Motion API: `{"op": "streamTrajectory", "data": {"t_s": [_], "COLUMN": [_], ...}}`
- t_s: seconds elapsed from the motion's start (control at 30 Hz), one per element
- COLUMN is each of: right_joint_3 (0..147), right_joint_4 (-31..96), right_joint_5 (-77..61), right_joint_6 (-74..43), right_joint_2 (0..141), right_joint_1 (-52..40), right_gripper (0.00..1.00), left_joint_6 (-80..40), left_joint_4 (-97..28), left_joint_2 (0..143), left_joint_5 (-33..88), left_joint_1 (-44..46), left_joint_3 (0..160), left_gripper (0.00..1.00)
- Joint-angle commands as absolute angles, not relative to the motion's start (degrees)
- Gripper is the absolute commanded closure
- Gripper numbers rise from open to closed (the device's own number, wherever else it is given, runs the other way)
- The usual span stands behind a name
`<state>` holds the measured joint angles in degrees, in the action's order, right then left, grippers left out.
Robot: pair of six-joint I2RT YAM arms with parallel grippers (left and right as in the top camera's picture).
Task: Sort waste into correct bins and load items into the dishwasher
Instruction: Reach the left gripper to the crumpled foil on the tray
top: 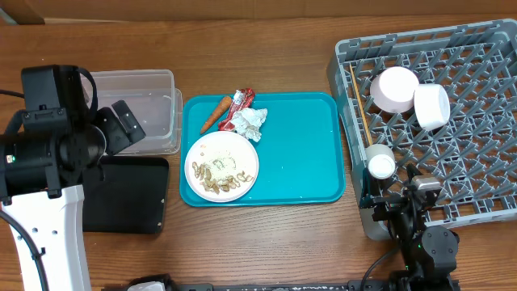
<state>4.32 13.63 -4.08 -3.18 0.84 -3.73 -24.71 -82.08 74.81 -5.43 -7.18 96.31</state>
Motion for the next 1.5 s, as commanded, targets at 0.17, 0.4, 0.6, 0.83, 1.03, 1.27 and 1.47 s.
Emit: {"op": "streamTrajectory", "data": {"t_s": [0.17,0.4,0.6,0.83,1.03,1.27,1.47], "right_joint_3": [4.1,4.1,4.1,4.1,4.1,4.1,4.1], "right_joint_4": [13.1,13.1,13.1,13.1,13.1,13.1,13.1], "right_joint_5": [-4.1,-4.2,-4.1,-4.1,-4.2,-4.1,-4.1], "right_joint_6": [-3.0,-3.0,-3.0,-3.0,-3.0,-3.0,-3.0], "right_joint_2": [0.2,0.2,0.2,0.2,0.2,0.2,0.2], "right_joint_1": [-3.3,-3.3,-3.3,-3.3,-3.3,-3.3,-3.3], "right_gripper": [0.0,0.0,0.0,0.0,0.0,0.0,0.0], "left_joint_6": [-26.3,-26.0,-21.9,-20.1,-19.7,-19.7,-25.4], "left_joint_4": [-70.0,-63.5,-55.5,-50.9,-46.7,-44.8,-52.4], "left_joint_2": [79.8,92.7,103.5,115.5,122.6,126.2,122.5], "left_joint_5": [17.1,14.5,9.0,-6.6,-15.6,-18.1,-17.9], "left_joint_1": [-1.4,9.6,17.4,26.2,30.7,31.4,31.5], "left_joint_3": [96.0,96.0,96.0,96.0,96.0,96.0,102.4], "left_gripper": [0.0,0.0,0.14,0.21,0.32,0.73,0.96]}}
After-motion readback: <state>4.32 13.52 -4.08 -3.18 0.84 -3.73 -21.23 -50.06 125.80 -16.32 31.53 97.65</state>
